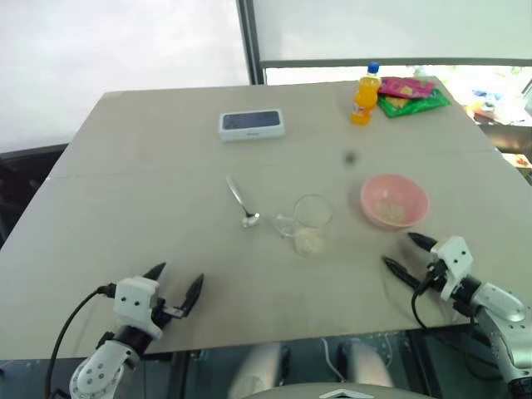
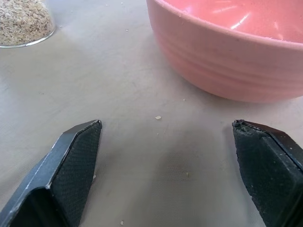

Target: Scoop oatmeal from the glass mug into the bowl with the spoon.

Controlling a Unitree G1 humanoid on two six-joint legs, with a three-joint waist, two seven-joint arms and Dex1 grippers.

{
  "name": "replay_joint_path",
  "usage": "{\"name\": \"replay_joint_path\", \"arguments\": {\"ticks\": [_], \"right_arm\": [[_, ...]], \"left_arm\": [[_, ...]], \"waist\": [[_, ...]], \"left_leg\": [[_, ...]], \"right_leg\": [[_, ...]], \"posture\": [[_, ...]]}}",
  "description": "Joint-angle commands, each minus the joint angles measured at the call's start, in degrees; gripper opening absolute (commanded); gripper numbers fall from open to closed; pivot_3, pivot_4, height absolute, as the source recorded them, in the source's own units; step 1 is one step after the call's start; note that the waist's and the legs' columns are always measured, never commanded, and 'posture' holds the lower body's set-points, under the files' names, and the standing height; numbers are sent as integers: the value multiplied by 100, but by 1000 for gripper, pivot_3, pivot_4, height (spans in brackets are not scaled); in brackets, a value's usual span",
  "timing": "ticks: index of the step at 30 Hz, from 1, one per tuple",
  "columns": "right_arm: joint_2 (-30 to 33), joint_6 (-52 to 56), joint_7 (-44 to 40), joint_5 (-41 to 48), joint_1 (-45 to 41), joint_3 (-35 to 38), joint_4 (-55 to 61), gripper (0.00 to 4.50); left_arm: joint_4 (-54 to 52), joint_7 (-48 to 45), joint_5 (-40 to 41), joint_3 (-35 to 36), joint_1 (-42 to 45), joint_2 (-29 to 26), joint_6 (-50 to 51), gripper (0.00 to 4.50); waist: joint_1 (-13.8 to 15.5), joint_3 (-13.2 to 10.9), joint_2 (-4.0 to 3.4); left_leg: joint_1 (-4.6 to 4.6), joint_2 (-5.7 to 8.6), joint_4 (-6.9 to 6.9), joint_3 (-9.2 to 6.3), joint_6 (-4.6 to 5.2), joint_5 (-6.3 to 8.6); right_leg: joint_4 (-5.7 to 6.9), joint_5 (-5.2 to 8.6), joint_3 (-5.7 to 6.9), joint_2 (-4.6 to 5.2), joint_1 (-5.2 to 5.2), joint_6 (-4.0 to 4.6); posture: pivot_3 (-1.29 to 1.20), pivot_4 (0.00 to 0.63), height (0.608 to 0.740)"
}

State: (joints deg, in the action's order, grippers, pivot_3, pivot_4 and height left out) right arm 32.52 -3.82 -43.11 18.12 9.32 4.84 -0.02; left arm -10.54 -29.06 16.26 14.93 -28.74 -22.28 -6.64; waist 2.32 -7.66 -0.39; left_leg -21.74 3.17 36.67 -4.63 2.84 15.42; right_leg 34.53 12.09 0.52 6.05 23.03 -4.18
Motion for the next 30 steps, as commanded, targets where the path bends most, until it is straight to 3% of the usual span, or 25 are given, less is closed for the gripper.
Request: {"name": "replay_joint_path", "arguments": {"ticks": [1,25,30], "right_arm": [[-1,260,-12,-270,262,-174,-309,4459],[-20,241,51,-311,294,-190,-264,4459],[183,373,-128,-142,444,-139,317,4459]], "left_arm": [[383,-20,-305,-296,-52,13,207,4500],[535,-196,-100,-351,134,89,261,4500],[292,42,84,-280,477,136,626,4500]], "waist": [[0,0,0],[3,1,0],[25,-11,-20]], "left_leg": [[0,0,0,0,0,0],[-1,0,0,0,0,0],[-3,1,0,-1,0,0]], "right_leg": [[0,0,0,0,0,0],[0,0,4,2,0,0],[0,0,7,4,0,-1]], "posture": [[0,150,740],[0,150,740],[0,150,740]]}}
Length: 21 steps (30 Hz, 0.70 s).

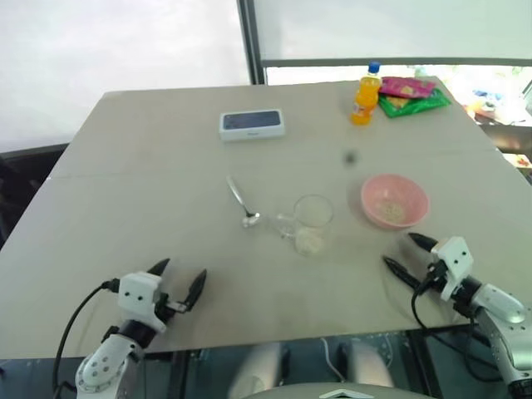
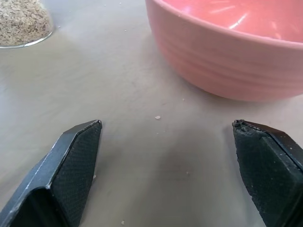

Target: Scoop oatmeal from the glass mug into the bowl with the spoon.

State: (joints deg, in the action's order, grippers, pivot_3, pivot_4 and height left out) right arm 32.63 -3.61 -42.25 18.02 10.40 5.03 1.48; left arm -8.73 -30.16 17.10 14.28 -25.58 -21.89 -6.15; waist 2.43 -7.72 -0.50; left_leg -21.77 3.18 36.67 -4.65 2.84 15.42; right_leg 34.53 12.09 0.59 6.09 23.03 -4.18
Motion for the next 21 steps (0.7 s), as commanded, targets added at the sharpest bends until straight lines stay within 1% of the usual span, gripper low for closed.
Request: {"name": "replay_joint_path", "arguments": {"ticks": [1,3,6,7,8,9,11,13,15,18,21], "right_arm": [[281,454,-322,-10,425,-123,439,4459],[468,660,-477,188,573,-54,871,4459],[879,1283,-675,703,771,245,1723,4459],[1051,1515,-727,902,820,404,2022,4459],[1173,1706,-747,1062,842,534,2234,4459],[1312,1912,-771,1234,852,678,2447,4459],[1539,2273,-806,1546,814,971,2790,4459],[1642,2548,-750,1786,712,1194,2983,4459],[1710,2723,-721,1876,624,1323,3093,4459],[1889,3037,-705,2141,337,1575,3290,4459],[1948,3258,-631,2285,78,1665,3356,4459]], "left_arm": [[-79,253,92,-210,318,116,780,4500],[-416,378,198,-230,568,122,1130,4500],[-1053,808,317,-367,1207,167,2015,4500],[-1252,999,335,-449,1482,198,2388,4500],[-1377,1155,303,-522,1691,221,2661,4500],[-1467,1334,327,-584,1918,282,3017,4500],[-1557,1771,461,-597,2394,497,3737,4500],[-1632,2025,680,-535,2806,721,4203,4500],[-1688,2142,699,-560,3088,754,4536,4500],[-1703,2400,568,-672,3624,701,5098,4500],[-1865,2474,727,-584,3764,791,5463,4500]], "waist": [[22,-11,-17],[53,-27,-21],[51,-92,-15],[46,-118,1],[35,-135,21],[15,-159,40],[-28,-184,57],[-33,-201,86],[-27,-217,113],[-3,-249,132],[-1,-253,135]], "left_leg": [[-2,0,0,-2,0,0],[-10,1,1,-8,0,-1],[-21,0,2,-17,-9,-7],[-29,1,2,-14,-12,-10],[-51,4,10,-15,-21,-16],[-85,5,28,-18,-24,-18],[-109,7,53,-24,-23,-28],[-107,11,56,-15,-31,-40],[-108,10,55,-17,-42,-41],[-111,11,54,-24,-50,-39],[-116,16,59,-22,-50,-39]], "right_leg": [[0,0,4,1,0,0],[0,2,17,2,5,-3],[4,1,42,-13,15,-5],[7,-1,49,-21,27,-8],[17,-13,55,-29,41,-27],[25,-15,58,-35,68,-29],[27,-17,62,-42,76,-29],[26,-18,51,-40,75,-29],[25,-18,54,-41,76,-28],[26,-28,56,-45,76,-10],[25,-29,54,-42,76,-8]], "posture": [[0,150,740],[0,150,740],[0,150,740],[0,150,740],[0,150,740],[0,150,740],[0,150,740],[0,150,740],[0,150,740],[0,150,740],[0,150,740]]}}
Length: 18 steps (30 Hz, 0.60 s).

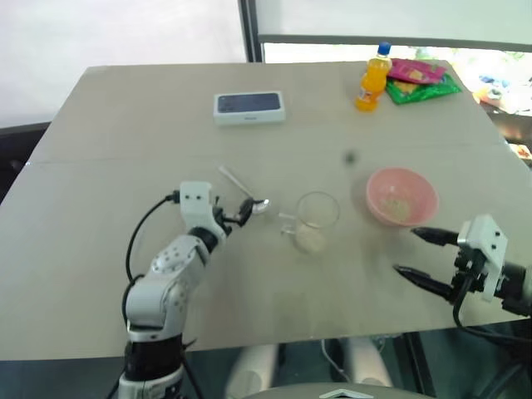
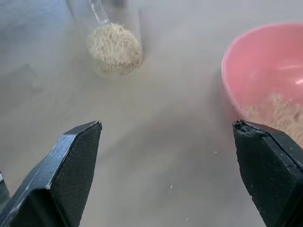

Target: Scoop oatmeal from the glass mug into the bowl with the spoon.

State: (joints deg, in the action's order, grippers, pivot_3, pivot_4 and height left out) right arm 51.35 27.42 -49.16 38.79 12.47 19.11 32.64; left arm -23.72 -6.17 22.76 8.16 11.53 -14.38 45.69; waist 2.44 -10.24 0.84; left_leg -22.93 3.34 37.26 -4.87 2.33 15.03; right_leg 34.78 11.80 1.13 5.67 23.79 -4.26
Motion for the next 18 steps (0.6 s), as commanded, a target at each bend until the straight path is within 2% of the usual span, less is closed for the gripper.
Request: {"name": "replay_joint_path", "arguments": {"ticks": [1,10,14,18], "right_arm": [[74,204,81,233,-190,270,257,4459],[-81,249,176,81,-379,102,230,4459],[-122,195,182,-4,-530,27,140,4459],[-167,195,195,-58,-631,-38,104,4459]], "left_arm": [[-416,104,183,61,74,61,371,4500],[-277,982,3,73,903,544,1522,4500],[-29,1357,-413,-247,1172,567,2148,4500],[49,1812,-871,-281,1262,723,2489,4500]], "waist": [[-2,-1,2],[18,-4,8],[1,-4,8],[-16,-3,8]], "left_leg": [[1,2,0,1,0,0],[0,9,15,3,-2,-1],[4,11,19,7,-3,-3],[9,11,20,9,-6,-5]], "right_leg": [[-1,0,-2,1,-1,0],[6,0,-6,4,-3,-1],[13,0,-12,3,-3,-2],[20,-1,-18,-1,-3,-1]], "posture": [[0,150,740],[0,150,740],[0,150,740],[0,150,740]]}}
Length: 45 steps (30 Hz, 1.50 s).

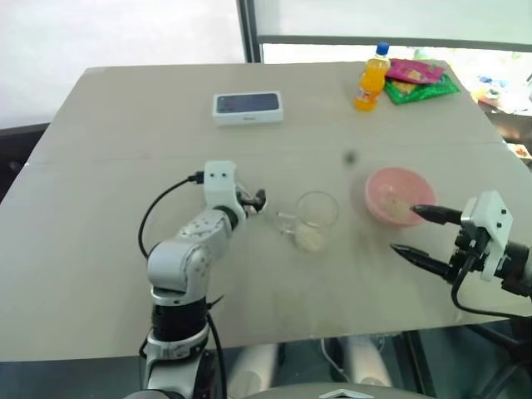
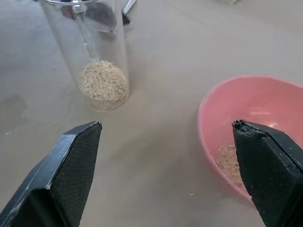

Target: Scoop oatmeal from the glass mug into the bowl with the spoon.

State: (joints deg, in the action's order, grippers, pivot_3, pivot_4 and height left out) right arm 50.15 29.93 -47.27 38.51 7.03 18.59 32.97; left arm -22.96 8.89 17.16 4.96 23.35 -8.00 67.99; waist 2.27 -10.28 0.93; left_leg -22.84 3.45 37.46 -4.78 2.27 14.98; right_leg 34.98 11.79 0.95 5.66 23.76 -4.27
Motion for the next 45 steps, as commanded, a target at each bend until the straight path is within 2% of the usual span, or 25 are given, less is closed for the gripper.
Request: {"name": "replay_joint_path", "arguments": {"ticks": [1,11,12,13,17,21,22,27,32,38,45], "right_arm": [[-57,-67,2,-49,-89,-1,65,4459],[-196,-124,-8,-202,-125,-86,22,4459],[-207,-127,-16,-209,-127,-86,15,4500],[-216,-130,-25,-217,-128,-85,10,4500],[-270,-182,-34,-263,-160,-113,-62,4500],[-333,-184,-1,-270,-227,-141,-73,4500],[-344,-187,-4,-282,-238,-150,-74,4500],[-392,-218,-13,-352,-347,-242,-140,4500],[-430,-270,-32,-419,-466,-280,-254,4500],[-510,-230,46,-424,-869,-335,-455,4500],[-681,355,473,34,-1857,-263,-695,4500]], "left_arm": [[6,402,-375,130,98,179,351,4500],[802,737,-908,510,396,494,285,4500],[848,770,-937,582,408,524,341,3979],[881,805,-973,642,422,552,408,3708],[1044,941,-1278,651,508,425,591,1718],[1151,928,-1462,617,504,272,627,191],[1154,909,-1480,631,488,269,620,40],[1140,912,-1482,972,448,389,439,40],[1135,814,-1247,1557,669,469,-348,40],[1222,-291,-976,1403,756,-172,-2310,40],[1160,-2074,-604,1035,910,-1059,-4362,40]], "waist": [[2,1,0],[-19,6,-3],[-29,7,-5],[-41,8,-6],[-120,10,-7],[-166,17,-9],[-168,20,-13],[-167,24,-15],[-165,26,-15],[-128,10,11],[-128,10,11]], "left_leg": [[2,0,0,0,-2,-1],[31,-1,13,16,-20,-12],[39,-2,13,21,-21,-13],[44,-4,13,25,-22,-14],[81,-14,13,32,-16,-11],[94,-20,13,43,-17,-12],[97,-24,13,46,-17,-12],[98,-34,13,49,-23,-15],[98,-38,13,51,-24,-15],[77,-56,14,48,-41,-25],[16,-52,68,43,-42,-25]], "right_leg": [[0,0,0,0,0,0],[57,1,-21,1,0,1],[68,2,-25,0,-1,0],[75,4,-29,-2,-1,-4],[87,13,-36,-11,-29,-19],[92,12,-48,-20,-33,-19],[93,11,-51,-23,-33,-17],[93,3,-54,-32,-32,-4],[93,-3,-57,-34,-31,6],[90,-18,-53,-56,-10,31],[84,-24,-48,-49,20,40]], "posture": [[0,150,740],[0,150,740],[0,150,740],[0,150,740],[0,150,740],[0,150,740],[0,150,740],[0,150,740],[0,150,740],[0,150,740],[0,150,740]]}}
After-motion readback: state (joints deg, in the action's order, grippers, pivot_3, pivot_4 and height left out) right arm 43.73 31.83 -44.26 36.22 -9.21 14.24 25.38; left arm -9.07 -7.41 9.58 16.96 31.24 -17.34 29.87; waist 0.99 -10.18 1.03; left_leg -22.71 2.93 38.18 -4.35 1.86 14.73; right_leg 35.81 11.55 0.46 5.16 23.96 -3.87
